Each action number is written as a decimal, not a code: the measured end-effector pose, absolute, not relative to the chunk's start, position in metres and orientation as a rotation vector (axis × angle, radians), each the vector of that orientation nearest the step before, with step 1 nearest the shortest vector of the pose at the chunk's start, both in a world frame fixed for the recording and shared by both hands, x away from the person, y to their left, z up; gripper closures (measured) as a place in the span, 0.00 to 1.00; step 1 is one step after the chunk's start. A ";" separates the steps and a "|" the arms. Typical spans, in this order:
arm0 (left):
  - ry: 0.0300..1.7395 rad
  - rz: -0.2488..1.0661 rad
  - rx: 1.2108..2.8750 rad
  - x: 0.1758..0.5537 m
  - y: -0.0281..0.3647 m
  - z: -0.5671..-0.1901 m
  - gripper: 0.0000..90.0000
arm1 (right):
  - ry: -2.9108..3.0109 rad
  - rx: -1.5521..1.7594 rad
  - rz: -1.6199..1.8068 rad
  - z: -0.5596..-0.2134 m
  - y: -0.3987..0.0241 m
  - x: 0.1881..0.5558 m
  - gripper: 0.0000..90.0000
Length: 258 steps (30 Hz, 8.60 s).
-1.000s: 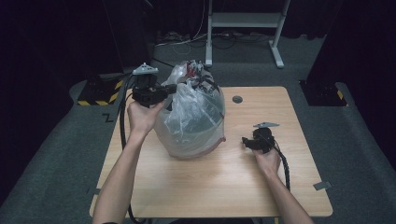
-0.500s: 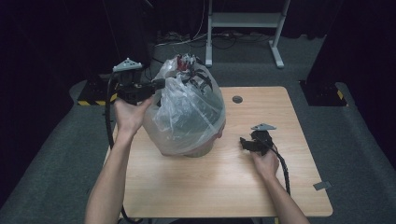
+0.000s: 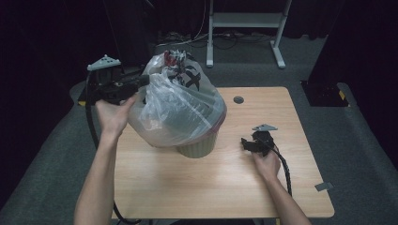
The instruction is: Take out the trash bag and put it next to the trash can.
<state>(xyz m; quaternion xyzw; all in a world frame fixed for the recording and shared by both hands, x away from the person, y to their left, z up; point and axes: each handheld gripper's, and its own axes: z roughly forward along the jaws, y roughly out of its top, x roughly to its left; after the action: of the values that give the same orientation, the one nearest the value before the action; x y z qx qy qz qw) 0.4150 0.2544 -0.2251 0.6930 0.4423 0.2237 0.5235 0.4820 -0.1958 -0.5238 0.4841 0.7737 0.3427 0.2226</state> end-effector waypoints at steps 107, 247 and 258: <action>1.263 0.615 1.715 0.417 0.283 -0.330 1.00 | 2.134 1.342 0.943 -0.524 -0.195 0.481 0.34; 1.535 0.616 1.759 0.461 0.251 -0.515 0.59 | 2.130 1.346 0.942 -0.524 -0.195 0.480 0.34; 1.542 0.641 1.747 0.462 0.249 -0.526 0.52 | 2.130 1.344 0.943 -0.524 -0.195 0.480 0.34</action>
<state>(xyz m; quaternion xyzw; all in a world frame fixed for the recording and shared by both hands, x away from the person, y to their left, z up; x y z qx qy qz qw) 0.4620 0.2494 -0.5257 0.6759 0.5965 0.2480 0.3546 0.4799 -0.1954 -0.5239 0.4870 0.7719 0.3418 0.2240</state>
